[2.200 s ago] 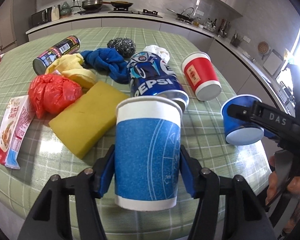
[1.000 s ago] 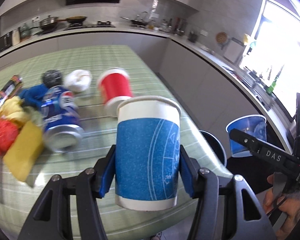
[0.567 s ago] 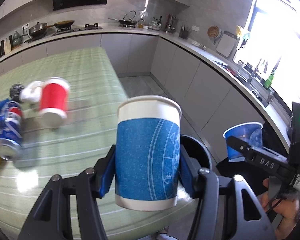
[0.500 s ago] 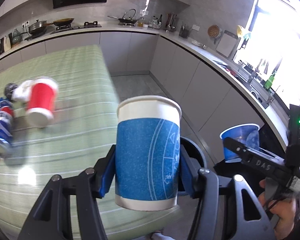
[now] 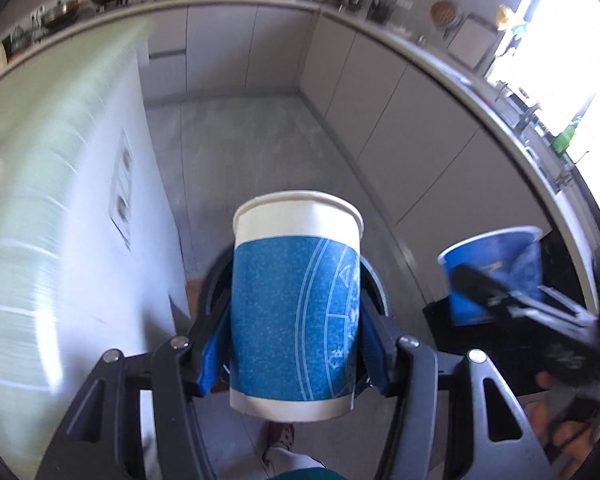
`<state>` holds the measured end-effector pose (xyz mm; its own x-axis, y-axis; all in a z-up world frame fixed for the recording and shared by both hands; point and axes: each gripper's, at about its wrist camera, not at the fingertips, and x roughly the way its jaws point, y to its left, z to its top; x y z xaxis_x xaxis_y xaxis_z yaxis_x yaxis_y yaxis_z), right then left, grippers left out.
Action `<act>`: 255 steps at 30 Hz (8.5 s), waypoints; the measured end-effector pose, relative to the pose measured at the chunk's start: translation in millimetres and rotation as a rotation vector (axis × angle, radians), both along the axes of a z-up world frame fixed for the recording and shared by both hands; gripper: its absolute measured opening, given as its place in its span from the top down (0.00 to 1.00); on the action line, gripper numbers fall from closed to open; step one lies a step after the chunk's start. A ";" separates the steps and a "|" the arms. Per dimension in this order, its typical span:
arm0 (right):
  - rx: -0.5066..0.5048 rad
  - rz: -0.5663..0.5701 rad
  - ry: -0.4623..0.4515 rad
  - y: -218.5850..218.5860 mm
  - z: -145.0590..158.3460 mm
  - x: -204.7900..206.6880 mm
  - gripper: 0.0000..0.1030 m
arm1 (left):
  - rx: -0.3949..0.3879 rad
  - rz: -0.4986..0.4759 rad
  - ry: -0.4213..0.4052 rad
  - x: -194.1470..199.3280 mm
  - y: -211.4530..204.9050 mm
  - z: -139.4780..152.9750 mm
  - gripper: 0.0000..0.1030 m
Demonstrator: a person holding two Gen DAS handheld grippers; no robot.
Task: Collect trash
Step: 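Carry both cups over the black bin and open both tools to drop them, then return both tools to the island toward the milk carton and Pepsi can, then grasp the milk carton with the left tool while the right grasps the Pepsi can, then carry carton and can over the black bin and open both tools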
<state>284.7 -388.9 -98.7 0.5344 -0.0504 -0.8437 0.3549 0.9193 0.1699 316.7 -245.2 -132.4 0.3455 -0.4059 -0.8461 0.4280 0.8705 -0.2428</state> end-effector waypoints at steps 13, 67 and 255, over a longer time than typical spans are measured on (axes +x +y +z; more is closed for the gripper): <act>0.014 0.066 0.067 -11.3 -63.3 23.4 0.24 | 0.091 0.073 0.130 19.5 -25.1 -53.4 0.32; -0.078 0.157 -0.123 248.9 106.8 62.0 0.09 | 0.083 0.286 -0.238 1.5 246.0 132.5 0.24; -0.040 0.059 0.187 14.7 -100.5 40.5 0.23 | 0.232 -0.023 0.055 19.3 -41.2 -50.1 0.17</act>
<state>325.2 -374.2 -199.2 0.3713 -0.0598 -0.9266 0.3226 0.9441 0.0683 336.0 -286.4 -182.5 0.2889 -0.2052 -0.9351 0.4398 0.8960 -0.0607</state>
